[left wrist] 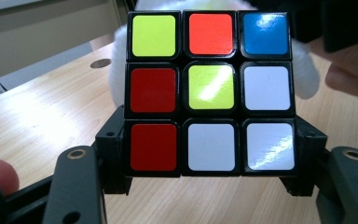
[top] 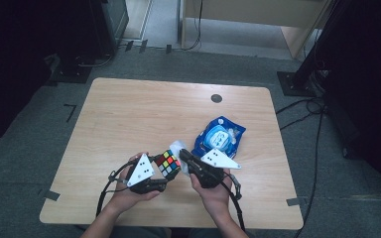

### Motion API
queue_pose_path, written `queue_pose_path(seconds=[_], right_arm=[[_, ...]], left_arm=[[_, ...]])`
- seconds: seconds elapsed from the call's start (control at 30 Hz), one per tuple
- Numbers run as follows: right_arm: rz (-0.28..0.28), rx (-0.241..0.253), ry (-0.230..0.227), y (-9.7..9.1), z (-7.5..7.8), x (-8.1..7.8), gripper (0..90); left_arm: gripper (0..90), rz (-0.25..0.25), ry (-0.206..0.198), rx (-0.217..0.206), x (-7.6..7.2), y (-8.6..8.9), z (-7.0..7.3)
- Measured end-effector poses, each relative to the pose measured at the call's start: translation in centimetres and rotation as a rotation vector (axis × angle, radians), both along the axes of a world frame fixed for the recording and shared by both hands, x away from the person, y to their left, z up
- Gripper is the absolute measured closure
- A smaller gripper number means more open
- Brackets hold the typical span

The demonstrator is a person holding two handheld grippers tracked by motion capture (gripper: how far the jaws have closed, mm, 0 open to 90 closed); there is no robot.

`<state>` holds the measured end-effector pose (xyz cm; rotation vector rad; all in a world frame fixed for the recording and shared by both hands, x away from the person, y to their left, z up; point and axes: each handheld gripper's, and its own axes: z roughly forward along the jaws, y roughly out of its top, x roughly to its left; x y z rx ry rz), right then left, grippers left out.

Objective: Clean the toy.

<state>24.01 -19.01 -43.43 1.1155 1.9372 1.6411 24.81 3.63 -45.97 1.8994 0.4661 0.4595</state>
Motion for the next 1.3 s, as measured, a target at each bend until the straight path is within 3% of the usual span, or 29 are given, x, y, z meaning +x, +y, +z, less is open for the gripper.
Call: queue_pose_path(seconds=[0.23, 0.27, 0.33, 0.7, 0.9, 1.03, 1.1, 1.3], right_arm=[[-0.037, -0.038, 0.023, -0.5, -0.9, 0.6, 87.9], [-0.045, -0.068, 0.054, -0.5, -1.5, 1.0, 87.8], [-0.05, -0.081, 0.071, -0.6, -2.0, 1.2, 87.8], [-0.078, -0.109, 0.106, -0.6, -2.8, 1.6, 87.8], [-0.067, -0.114, 0.125, -0.4, -3.1, 1.7, 87.7], [-0.049, -0.123, 0.135, -0.1, -3.3, 1.7, 81.2], [-0.046, -0.1, 0.152, -0.2, -3.3, 1.8, 71.5], [-0.054, -0.002, 0.171, -0.8, -2.0, 1.6, 57.5]], left_arm=[[33.9, 0.006, -0.003, -0.011, 0.0, 0.2, 0.2], [33.9, 0.005, -0.001, -0.029, 0.1, 0.3, 0.3], [33.9, 0.01, -0.004, -0.028, 0.1, 0.5, 0.5], [33.8, 0.085, 0.007, -0.026, 1.1, 2.1, 0.6], [33.9, 0.116, 0.004, -0.039, 1.5, 3.0, 0.9], [33.8, 0.129, 0.008, -0.039, 1.6, 3.4, 0.9], [33.8, 0.129, 0.009, -0.039, 1.6, 3.4, 0.9], [33.8, 0.13, 0.011, -0.028, 1.7, 3.1, 0.5]])
